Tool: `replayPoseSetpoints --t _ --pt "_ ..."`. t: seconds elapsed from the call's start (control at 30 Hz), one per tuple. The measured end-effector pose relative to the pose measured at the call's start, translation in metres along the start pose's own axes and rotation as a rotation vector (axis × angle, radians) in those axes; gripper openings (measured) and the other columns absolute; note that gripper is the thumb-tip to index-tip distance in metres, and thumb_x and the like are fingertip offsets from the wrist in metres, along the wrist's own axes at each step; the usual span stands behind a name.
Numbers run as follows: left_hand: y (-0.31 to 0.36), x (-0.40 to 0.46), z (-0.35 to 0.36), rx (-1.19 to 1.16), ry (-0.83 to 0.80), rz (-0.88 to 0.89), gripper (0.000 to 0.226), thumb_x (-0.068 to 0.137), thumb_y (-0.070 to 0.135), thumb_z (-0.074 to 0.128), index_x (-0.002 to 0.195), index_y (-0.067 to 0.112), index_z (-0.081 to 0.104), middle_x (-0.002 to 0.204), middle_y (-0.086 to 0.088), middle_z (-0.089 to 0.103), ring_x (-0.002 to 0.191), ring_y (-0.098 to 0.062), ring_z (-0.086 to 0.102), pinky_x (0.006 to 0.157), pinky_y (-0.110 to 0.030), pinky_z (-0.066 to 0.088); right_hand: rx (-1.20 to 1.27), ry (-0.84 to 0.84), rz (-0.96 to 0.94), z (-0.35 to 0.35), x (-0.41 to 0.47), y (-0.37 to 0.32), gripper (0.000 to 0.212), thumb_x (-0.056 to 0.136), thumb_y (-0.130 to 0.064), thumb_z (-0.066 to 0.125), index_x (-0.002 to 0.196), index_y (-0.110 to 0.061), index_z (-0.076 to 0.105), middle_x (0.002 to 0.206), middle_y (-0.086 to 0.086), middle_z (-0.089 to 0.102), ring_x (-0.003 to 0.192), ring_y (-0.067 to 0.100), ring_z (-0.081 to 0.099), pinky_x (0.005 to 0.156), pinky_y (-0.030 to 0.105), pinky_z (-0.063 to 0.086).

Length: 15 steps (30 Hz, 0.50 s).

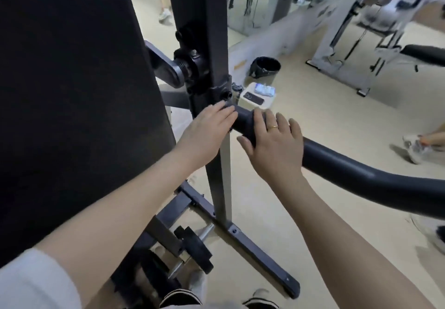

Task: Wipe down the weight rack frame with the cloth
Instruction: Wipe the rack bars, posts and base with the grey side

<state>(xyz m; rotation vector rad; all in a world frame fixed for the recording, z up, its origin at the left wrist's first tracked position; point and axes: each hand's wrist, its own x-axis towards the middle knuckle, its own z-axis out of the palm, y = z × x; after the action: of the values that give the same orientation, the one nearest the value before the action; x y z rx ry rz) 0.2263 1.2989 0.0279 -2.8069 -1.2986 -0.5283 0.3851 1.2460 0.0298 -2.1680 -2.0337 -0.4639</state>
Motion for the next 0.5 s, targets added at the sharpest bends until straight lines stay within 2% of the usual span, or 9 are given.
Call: replayPoseSetpoints --t 0.07,0.13,0.23,0.33,0.4,0.5 --pt "-0.004 0.006 0.007 0.154 -0.084 0.064 0.056 0.097 0.005 0.034 0.150 0.008 0.015 0.158 -0.007 0.013 0.146 -0.025 0.007 0.117 -0.033 -0.003 -0.021 -0.019 0.019 0.002 0.006 -0.006 0.070 0.090 -0.054 0.019 0.136 -0.008 0.045 0.125 0.014 0.058 0.109 0.033 0.055 0.088 0.042 0.039" --pt "-0.008 0.010 0.011 0.167 -0.109 0.066 0.058 0.098 0.007 0.031 0.150 0.010 0.008 0.159 -0.004 0.007 0.146 -0.020 0.004 0.116 -0.031 -0.006 -0.037 -0.044 -0.029 0.004 0.015 -0.018 0.067 0.089 -0.047 0.022 0.135 -0.004 0.045 0.125 0.019 0.057 0.108 0.035 0.055 0.086 0.042 0.041" --pt "-0.017 0.013 0.018 -0.006 -0.008 0.033 0.060 0.090 -0.003 0.042 0.147 0.008 0.026 0.154 -0.006 0.027 0.141 -0.019 0.027 0.115 -0.028 0.004 -0.049 -0.102 -0.101 0.005 0.027 -0.027 0.064 0.089 -0.042 0.025 0.134 -0.002 0.046 0.123 0.020 0.057 0.103 0.036 0.057 0.081 0.041 0.042" --pt "-0.017 0.012 0.027 -0.073 0.077 0.035 0.052 0.080 -0.007 0.051 0.132 0.000 0.050 0.137 -0.014 0.052 0.123 -0.028 0.052 0.108 -0.040 0.028 -0.072 -0.068 -0.085 -0.006 0.008 0.000 0.060 0.085 -0.043 0.029 0.128 -0.007 0.051 0.111 0.016 0.062 0.087 0.033 0.059 0.073 0.038 0.045" --pt "-0.010 0.014 0.027 -0.137 0.103 0.011 0.047 0.081 -0.001 0.042 0.125 -0.003 0.055 0.130 -0.018 0.056 0.118 -0.031 0.056 0.105 -0.045 0.031 -0.088 -0.021 -0.011 -0.016 -0.018 0.027 0.055 0.084 -0.044 0.034 0.122 -0.008 0.051 0.102 0.014 0.063 0.080 0.034 0.058 0.071 0.039 0.044" --pt "-0.003 0.014 0.030 -0.158 0.098 -0.008 0.052 0.077 0.005 0.030 0.121 -0.005 0.057 0.126 -0.021 0.059 0.114 -0.034 0.059 0.103 -0.049 0.031 -0.161 0.009 0.034 -0.021 -0.031 0.042 0.051 0.085 -0.045 0.037 0.116 -0.007 0.052 0.094 0.012 0.062 0.075 0.033 0.057 0.068 0.037 0.043"
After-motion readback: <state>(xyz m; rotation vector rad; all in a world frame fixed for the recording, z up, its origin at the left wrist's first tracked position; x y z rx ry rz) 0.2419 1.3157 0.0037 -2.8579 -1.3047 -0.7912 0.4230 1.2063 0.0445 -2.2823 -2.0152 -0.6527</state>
